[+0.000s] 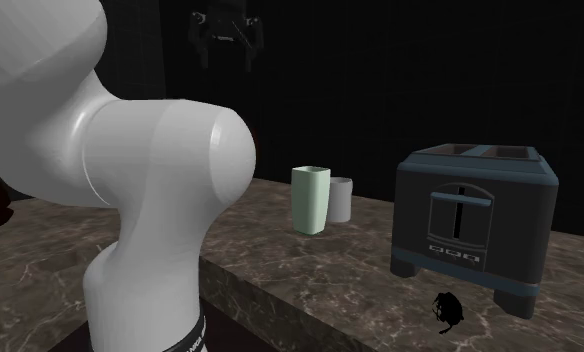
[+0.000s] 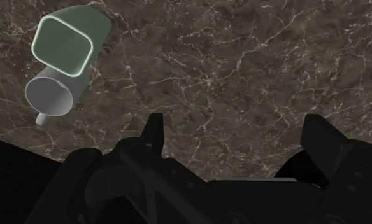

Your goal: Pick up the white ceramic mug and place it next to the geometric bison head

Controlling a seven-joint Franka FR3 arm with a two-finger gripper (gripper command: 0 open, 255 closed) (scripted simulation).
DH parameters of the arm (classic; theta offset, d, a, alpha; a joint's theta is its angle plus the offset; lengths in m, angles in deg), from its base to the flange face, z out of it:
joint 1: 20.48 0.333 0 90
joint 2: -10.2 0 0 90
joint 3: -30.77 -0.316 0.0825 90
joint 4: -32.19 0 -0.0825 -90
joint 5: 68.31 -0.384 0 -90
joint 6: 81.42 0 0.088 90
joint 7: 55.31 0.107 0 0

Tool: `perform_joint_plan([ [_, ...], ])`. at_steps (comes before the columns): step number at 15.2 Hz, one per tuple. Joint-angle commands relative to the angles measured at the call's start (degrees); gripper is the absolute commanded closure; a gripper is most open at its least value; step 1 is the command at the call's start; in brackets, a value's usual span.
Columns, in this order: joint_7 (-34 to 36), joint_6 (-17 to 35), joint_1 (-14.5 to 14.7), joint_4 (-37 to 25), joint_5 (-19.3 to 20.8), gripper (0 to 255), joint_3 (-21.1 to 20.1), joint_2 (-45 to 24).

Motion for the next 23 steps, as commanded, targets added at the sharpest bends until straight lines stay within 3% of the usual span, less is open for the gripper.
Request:
perform_joint_plan([
  [1, 0.00, 0.00, 0.00, 0.00, 0.00, 0, 0.00, 0.00],
  [12, -14.76, 15.15, -1.50, 9.47, 6.87, 0, 7.84, -8.32],
  [23, -28.98, 31.71, -2.47, 9.70, 10.86, 0, 15.98, -26.02],
])
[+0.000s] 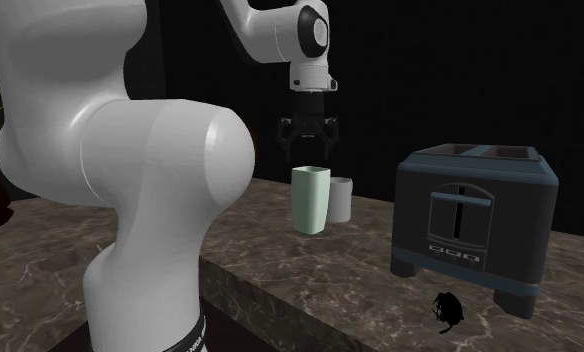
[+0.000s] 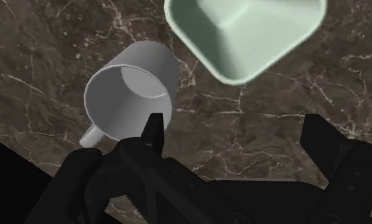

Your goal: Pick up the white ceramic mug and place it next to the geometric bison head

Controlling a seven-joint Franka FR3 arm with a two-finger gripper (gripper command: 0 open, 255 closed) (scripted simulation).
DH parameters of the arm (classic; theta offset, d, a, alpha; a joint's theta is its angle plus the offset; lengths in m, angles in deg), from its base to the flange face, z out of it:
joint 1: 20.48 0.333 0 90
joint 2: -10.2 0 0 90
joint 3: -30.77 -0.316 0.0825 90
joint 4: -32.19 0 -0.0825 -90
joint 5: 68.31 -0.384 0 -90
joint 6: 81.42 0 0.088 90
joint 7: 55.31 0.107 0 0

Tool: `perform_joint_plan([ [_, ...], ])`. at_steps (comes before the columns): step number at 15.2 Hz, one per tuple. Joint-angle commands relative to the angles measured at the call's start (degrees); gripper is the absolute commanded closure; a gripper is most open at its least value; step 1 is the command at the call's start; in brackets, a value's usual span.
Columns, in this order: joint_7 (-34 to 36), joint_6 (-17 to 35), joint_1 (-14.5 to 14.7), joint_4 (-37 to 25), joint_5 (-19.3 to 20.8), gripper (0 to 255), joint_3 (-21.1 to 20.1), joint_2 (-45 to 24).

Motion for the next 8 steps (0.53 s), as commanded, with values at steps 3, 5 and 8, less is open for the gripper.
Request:
perform_joint_plan([
  [3, -5.49, 6.11, 0.00, -1.89, -0.09, 0, 2.75, -8.29],
  [5, -6.95, 8.17, -0.01, -2.20, -0.48, 0, 3.37, -10.78],
  [8, -7.37, 10.66, 0.09, -1.25, -1.01, 0, 3.57, -12.37],
])
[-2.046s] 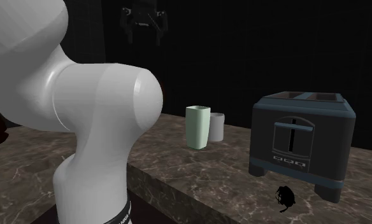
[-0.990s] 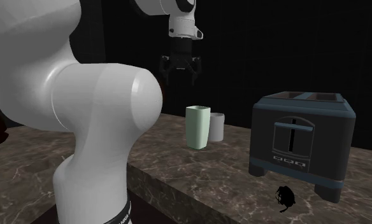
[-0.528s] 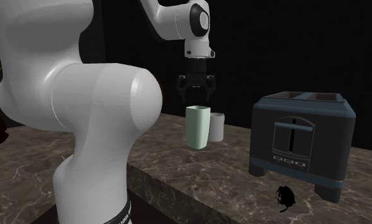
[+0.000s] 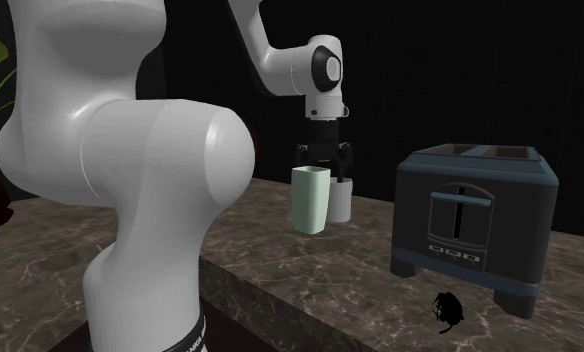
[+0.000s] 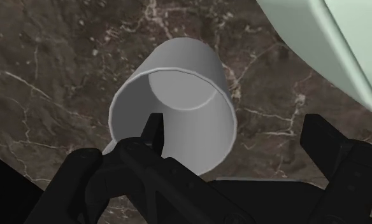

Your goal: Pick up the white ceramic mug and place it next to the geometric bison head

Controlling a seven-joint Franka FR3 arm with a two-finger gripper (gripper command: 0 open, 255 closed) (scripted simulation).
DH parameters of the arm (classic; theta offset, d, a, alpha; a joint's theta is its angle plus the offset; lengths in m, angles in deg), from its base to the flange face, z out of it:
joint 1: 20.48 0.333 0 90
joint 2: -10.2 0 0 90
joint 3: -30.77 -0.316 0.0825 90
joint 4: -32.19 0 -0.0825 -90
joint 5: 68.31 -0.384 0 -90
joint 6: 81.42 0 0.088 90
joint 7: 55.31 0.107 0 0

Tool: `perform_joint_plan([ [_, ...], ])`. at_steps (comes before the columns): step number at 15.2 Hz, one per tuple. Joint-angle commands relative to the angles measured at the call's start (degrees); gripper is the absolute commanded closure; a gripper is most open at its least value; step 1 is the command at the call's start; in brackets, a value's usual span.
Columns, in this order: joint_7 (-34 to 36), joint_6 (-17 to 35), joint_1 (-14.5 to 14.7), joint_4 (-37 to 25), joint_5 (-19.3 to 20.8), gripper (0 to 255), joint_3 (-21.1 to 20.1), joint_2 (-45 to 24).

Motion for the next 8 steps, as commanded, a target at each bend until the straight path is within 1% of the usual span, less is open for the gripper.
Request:
perform_joint_plan([
  [1, -0.37, 1.77, 0.07, 0.63, -0.37, 0, 0.16, -1.15],
  [4, -0.82, 3.91, 0.18, 1.32, -0.96, 0, 0.32, -2.66],
  [8, -0.82, 3.91, 0.18, 1.32, -0.96, 0, 0.32, -2.66],
])
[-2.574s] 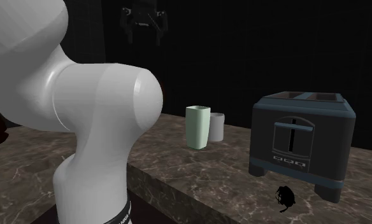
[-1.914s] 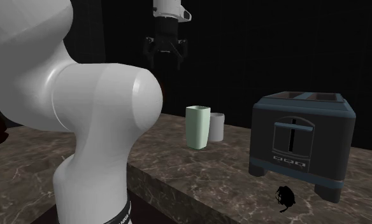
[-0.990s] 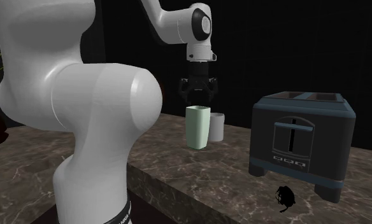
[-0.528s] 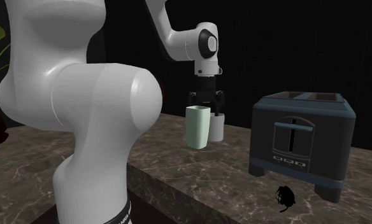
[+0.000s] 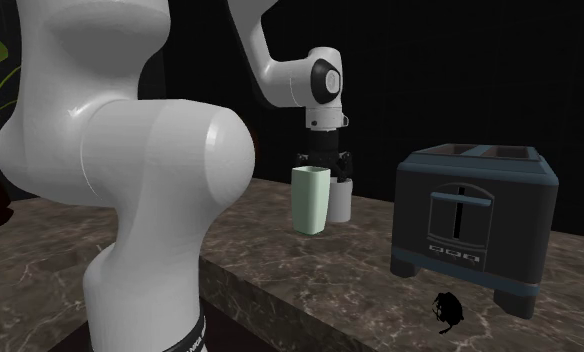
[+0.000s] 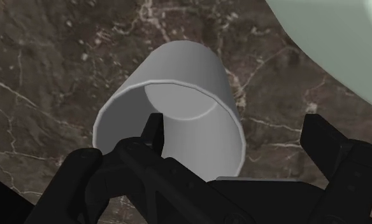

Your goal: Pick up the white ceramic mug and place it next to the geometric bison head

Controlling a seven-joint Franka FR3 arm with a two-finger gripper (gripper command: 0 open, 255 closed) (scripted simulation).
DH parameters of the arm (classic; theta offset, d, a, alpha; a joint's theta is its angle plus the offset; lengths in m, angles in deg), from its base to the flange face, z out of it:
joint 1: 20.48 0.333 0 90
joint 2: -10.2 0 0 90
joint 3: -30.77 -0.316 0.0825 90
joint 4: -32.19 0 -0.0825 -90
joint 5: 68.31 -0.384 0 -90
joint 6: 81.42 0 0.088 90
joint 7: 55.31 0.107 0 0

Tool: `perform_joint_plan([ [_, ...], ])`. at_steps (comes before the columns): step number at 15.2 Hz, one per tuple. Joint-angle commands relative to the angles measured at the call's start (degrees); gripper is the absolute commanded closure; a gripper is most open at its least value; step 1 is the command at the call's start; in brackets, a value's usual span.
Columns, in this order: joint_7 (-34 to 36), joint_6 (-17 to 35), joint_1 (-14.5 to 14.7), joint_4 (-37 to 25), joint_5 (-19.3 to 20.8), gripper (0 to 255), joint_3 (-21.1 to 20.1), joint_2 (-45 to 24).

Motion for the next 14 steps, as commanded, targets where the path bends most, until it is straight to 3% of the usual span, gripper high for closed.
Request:
perform_joint_plan([
  [1, -0.02, 0.05, 0.00, 0.03, -0.01, 0, 0.01, -0.01],
  [4, -0.01, 0.04, 0.00, 0.02, 0.00, 0, 0.01, -0.01],
  [5, -0.01, 0.04, 0.00, 0.02, 0.00, 255, 0.01, -0.01],
  [14, -0.02, 0.05, 0.00, 0.03, -0.01, 255, 0.01, -0.01],
])
